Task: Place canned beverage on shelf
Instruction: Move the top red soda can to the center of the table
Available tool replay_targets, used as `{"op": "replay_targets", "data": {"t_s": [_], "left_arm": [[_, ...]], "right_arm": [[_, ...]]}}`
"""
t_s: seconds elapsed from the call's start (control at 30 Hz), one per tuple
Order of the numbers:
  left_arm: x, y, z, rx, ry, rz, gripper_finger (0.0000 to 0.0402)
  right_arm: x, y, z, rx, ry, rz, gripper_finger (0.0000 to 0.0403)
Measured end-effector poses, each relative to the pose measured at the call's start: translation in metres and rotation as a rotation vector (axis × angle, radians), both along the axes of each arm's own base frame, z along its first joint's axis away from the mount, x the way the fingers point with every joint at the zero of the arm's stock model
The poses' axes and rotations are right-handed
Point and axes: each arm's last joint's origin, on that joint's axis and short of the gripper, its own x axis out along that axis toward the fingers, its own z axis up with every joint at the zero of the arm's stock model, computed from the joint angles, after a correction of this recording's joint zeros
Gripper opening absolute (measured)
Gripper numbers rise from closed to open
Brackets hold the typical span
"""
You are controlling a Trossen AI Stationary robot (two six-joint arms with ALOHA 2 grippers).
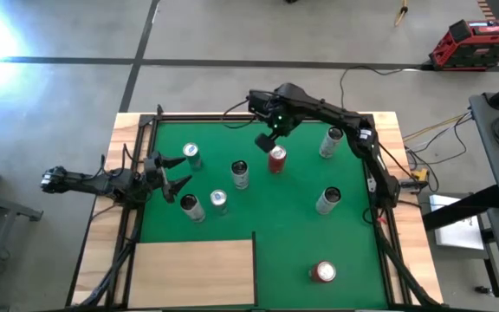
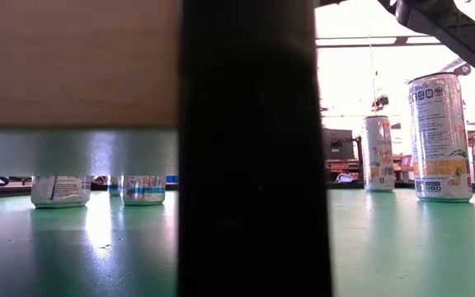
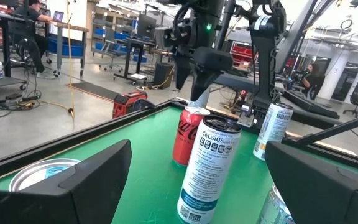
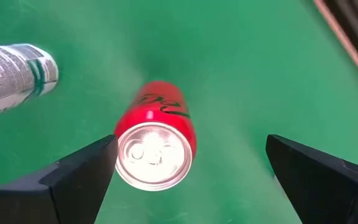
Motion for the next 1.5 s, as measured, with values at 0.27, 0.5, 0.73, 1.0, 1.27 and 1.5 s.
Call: {"op": "replay_targets", "data": {"t_s": [0.27,0.5,0.73,1.0,1.27,1.5], "left_arm": [[0.0,0.0,0.0,0.0,0.0,0.0,0.0355],[0.0,0.0,0.0,0.0,0.0,0.0,0.0355],[0.0,0.0,0.0,0.0,0.0,0.0,0.0355],[0.0,0.0,0.0,0.0,0.0,0.0,0.0355],[0.0,0.0,0.0,0.0,0.0,0.0,0.0355],[0.0,0.0,0.0,0.0,0.0,0.0,0.0355]], "right_arm": [[-0.003,0.002,-0.025,0.054,0.085,-0.165,0.04],[-0.003,0.005,-0.033,0.125,0.081,-0.163,0.04],[-0.001,0.006,-0.032,0.163,0.05,-0.155,0.04],[-0.009,0.007,-0.015,0.115,0.018,-0.157,0.04],[-0.008,0.018,-0.006,0.104,-0.021,-0.144,0.04],[0.003,0.031,-0.014,0.065,-0.016,-0.143,0.04]]}}
